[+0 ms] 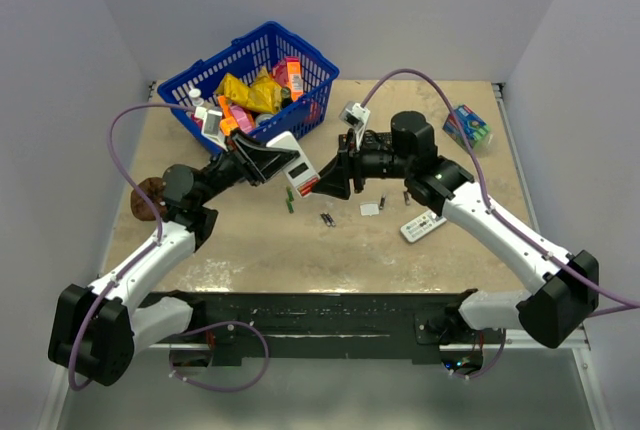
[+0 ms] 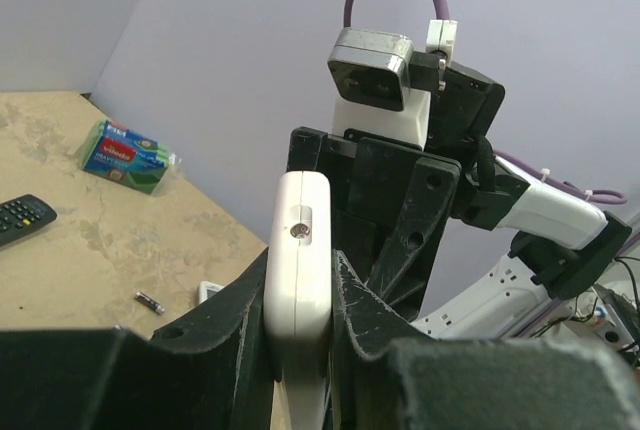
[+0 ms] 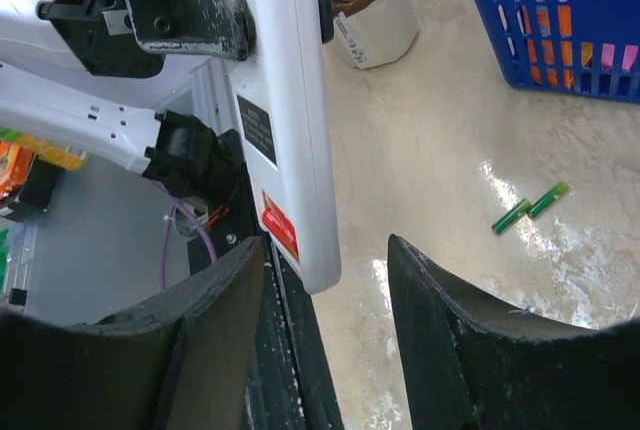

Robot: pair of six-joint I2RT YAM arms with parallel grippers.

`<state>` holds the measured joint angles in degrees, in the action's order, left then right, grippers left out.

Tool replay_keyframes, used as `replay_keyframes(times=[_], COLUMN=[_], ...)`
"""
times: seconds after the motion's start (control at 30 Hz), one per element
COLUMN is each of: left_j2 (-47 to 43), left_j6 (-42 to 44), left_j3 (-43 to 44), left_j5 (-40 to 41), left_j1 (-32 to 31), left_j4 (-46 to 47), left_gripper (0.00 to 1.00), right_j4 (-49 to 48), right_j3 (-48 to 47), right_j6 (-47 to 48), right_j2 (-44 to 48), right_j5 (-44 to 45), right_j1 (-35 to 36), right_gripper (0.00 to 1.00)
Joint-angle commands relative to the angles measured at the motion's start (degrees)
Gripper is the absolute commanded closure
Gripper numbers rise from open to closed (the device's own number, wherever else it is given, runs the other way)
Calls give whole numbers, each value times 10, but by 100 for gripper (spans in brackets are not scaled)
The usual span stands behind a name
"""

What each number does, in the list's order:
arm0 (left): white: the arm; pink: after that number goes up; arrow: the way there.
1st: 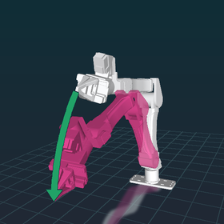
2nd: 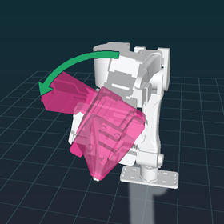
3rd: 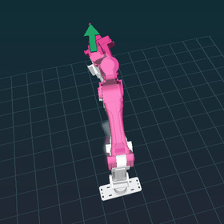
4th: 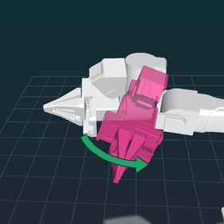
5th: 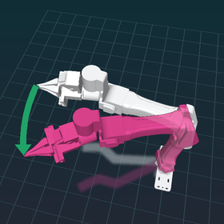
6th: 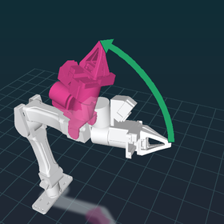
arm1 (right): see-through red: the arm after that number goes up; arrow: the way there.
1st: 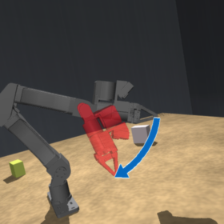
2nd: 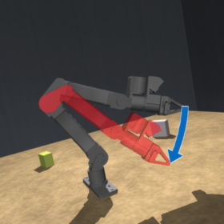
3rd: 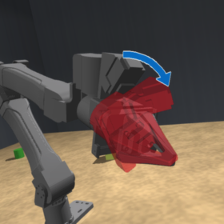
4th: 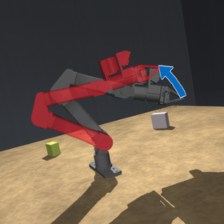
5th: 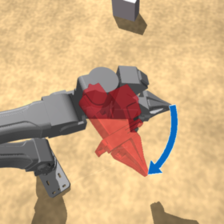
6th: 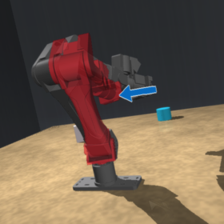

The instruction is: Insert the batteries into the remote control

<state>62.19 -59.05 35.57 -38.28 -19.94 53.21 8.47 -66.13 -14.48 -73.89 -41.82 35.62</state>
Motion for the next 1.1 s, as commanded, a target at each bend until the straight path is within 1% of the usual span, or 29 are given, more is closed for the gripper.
replay_keyframes(times=[0.0, 0.2, 0.27, 0.3, 0.37, 0.4, 0.47, 0.5, 0.53, 0.57, 0.7, 0.73, 0.83, 0.87, 0.9, 0.93, 0.97, 1.0, 1.03, 1.07], left_j2=[-10, -8, -8, -8, -8, -7, -4, -2, 2, 5, 19, 20, 14, 12, 8, -3, -8, -14, -25, -30], left_j6=[-7, -11, -11, -12, -14, -15, -16, -19, -21, -28, -45, -44, -28, -6, 8, 21, 48, 62, 77, 107], left_j3=[27, 30, 30, 30, 30, 31, 31, 31, 31, 30, 26, 26, 21, 21, 21, 19, 19, 19, 23, 25], left_j5=[-12, -21, -21, -21, -22, -23, -24, -25, -28, -31, -37, -37, -32, -29, -22, -6, 4, 17, 46, 60], left_j1=[3, 3, 3, 3, 3, 3, 3, 3, 3, 3, 3, 3, 3, 3, 4, 4, 6, 7, 8, 8], left_j4=[50, 58, 58, 59, 63, 64, 68, 73, 77, 82, 119, 119, 103, 88, 48, 26, -18, -48, -77, -134], left_gripper=[100, 100, 100, 100, 100, 100, 100, 100, 100, 100, 100, 100, 100, 100, 100, 100, 100, 100, 100, 100], right_j4=[-48, -77, -79, -79, -77, -75, -74, -74, -74, -75, -77, -77, -55, -45, -36, -13, 0, 28, 44, 58], right_j3=[2, 9, 10, 11, 14, 14, 20, 21, 22, 25, 25, 24, 14, 6, 2, -1, -8, -10, -15, -19], right_j6=[-24, -48, -48, -48, -43, -42, -38, -38, -36, -37, -35, -35, -20, -13, -8, 2, 8, 13, 23, 25], right_j2=[-5, -11, -13, -13, -16, -16, -17, -17, -18, -20, -27, -25, -17, -15, -9, -6, -5, -1, 0, 1], right_j5=[-21, -26, -25, -25, -26, -26, -28, -32, -33, -36, -50, -49, -33, -23, -12, 21, 37, 55, 103, 126], right_j1=[-1, 0, -1, -1, 0, -1, 0, -1, -1, -1, -2, -1, -3, -5, -6, -9, -15, -19, -21, -27], right_gripper=[46, 52, 56, 62, 67, 76, 85, 93, 98, 100, 100, 88, 73, 61, 57, 50, 41, 38, 36, 33])
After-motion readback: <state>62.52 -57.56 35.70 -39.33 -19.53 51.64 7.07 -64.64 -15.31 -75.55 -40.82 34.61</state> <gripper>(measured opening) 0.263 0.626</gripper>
